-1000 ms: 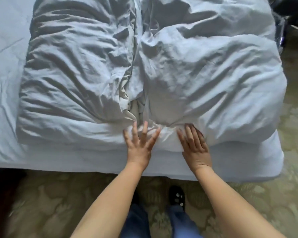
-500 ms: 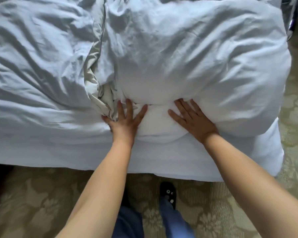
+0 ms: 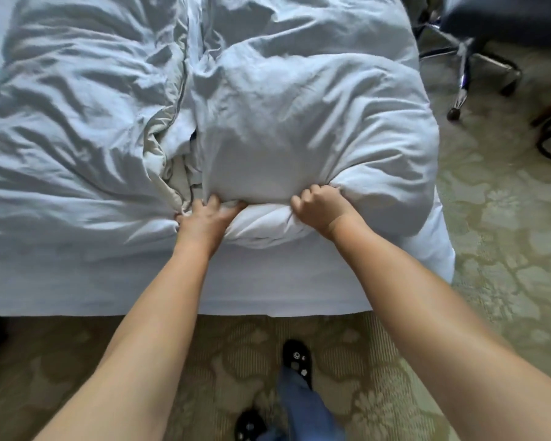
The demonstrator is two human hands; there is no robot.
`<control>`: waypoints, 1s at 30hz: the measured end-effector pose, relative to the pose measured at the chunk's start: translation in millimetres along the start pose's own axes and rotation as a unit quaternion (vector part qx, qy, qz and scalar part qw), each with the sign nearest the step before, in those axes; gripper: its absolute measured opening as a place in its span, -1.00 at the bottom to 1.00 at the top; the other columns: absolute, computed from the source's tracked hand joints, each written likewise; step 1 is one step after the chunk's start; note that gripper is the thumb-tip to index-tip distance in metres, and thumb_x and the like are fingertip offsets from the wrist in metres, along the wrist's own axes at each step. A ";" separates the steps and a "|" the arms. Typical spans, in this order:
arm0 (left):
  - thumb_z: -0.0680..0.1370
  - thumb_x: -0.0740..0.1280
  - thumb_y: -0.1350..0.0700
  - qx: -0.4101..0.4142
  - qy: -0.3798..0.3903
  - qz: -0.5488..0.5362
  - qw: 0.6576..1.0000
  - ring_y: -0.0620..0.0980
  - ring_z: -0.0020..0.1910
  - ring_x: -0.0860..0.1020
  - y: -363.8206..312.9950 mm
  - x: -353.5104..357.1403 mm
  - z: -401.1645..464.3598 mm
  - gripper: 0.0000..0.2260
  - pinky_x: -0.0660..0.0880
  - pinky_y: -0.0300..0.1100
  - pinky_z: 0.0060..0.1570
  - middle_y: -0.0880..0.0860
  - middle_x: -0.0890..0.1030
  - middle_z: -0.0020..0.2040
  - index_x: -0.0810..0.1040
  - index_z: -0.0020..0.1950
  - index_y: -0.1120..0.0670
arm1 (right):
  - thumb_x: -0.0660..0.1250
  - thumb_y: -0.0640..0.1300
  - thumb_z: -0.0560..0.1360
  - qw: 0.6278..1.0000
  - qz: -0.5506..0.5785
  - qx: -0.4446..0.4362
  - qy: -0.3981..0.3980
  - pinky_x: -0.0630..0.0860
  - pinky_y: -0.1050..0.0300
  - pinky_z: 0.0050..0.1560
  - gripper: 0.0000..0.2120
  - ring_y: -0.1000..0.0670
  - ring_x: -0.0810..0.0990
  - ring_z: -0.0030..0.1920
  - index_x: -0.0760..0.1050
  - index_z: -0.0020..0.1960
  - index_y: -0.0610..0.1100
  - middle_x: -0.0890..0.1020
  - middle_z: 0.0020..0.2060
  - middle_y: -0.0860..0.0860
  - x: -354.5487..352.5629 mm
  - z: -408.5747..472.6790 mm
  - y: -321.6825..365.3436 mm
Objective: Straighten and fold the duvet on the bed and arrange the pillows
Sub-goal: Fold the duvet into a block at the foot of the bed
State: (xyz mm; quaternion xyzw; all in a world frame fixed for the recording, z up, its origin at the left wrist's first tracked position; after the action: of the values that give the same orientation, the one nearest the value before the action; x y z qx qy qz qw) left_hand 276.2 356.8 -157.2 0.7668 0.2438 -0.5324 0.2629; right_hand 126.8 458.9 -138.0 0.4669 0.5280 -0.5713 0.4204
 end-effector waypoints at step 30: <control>0.54 0.11 0.23 -0.010 0.133 -0.040 0.990 0.10 0.37 0.35 64.6 -103.6 -70.4 -0.49 0.41 -0.01 0.19 0.05 0.32 0.40 0.24 0.48 -0.06 | 0.15 0.00 0.60 0.971 0.189 -0.005 0.144 0.03 0.01 0.47 -0.50 -0.09 0.06 0.50 0.15 0.49 -0.08 0.15 0.49 -0.09 -102.9 8.0 74.0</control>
State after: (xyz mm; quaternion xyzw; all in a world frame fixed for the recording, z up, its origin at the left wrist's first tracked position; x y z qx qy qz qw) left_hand 334.3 345.7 -29.3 0.8180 0.3126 -0.4330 0.2140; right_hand 219.8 443.1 -53.0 0.6335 0.4881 -0.4057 0.4425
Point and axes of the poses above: each hand's wrist, its own z-axis towards the middle knuckle, its own x-axis out of the palm, y = z × x, the point moved 6 cm from there along z, towards the middle knuckle
